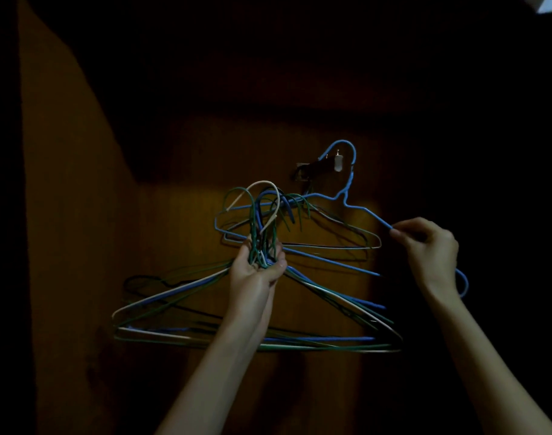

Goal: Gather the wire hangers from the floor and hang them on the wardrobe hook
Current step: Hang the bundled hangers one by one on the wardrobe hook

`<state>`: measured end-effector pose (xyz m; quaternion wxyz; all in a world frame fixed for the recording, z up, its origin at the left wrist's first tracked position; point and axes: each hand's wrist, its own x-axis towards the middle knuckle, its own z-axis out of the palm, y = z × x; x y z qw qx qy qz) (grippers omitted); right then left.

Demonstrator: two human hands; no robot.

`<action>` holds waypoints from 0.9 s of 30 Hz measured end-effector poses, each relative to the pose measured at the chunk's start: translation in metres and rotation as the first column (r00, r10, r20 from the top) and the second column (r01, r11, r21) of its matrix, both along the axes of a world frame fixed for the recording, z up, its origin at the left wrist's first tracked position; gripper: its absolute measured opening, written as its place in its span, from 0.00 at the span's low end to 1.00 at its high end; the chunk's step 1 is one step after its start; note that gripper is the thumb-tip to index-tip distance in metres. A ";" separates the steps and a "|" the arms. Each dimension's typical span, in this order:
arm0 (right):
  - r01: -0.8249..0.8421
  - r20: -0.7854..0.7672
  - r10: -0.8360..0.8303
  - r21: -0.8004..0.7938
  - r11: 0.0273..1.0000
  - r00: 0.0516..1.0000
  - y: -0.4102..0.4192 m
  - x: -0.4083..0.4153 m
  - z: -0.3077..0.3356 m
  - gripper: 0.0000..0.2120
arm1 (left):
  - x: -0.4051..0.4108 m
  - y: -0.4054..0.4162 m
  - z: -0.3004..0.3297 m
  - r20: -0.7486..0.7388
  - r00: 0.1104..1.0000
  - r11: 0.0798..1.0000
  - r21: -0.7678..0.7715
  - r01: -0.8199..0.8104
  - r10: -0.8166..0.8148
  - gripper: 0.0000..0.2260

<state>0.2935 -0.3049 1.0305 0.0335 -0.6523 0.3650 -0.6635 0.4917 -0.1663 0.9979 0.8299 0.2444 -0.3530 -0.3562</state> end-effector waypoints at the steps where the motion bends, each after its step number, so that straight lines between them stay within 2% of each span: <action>1: 0.010 0.001 -0.010 0.023 1.000 1.000 -0.007 0.004 0.000 0.04 | 0.001 -0.002 0.000 0.004 1.000 1.000 0.002 -0.010 0.010 0.25; 8: -0.009 0.001 0.009 0.133 0.991 1.000 -0.060 0.038 0.011 0.05 | 0.008 -0.017 0.004 -0.027 0.999 0.999 -0.012 -0.046 0.046 0.31; 14: -0.050 -0.024 0.057 0.222 0.974 0.998 -0.108 0.066 0.013 0.02 | 0.020 -0.041 0.005 -0.039 0.997 0.998 -0.017 -0.061 0.060 0.28; 21: -0.087 -0.011 0.094 0.293 0.952 0.995 -0.143 0.085 0.015 0.01 | 0.028 -0.057 0.013 -0.006 0.993 0.992 -0.038 -0.116 0.116 0.19; 27: -0.104 -0.036 0.120 0.295 0.950 0.992 -0.155 0.092 0.014 0.05 | 0.028 -0.069 0.014 0.005 0.990 0.990 -0.037 -0.139 0.139 0.20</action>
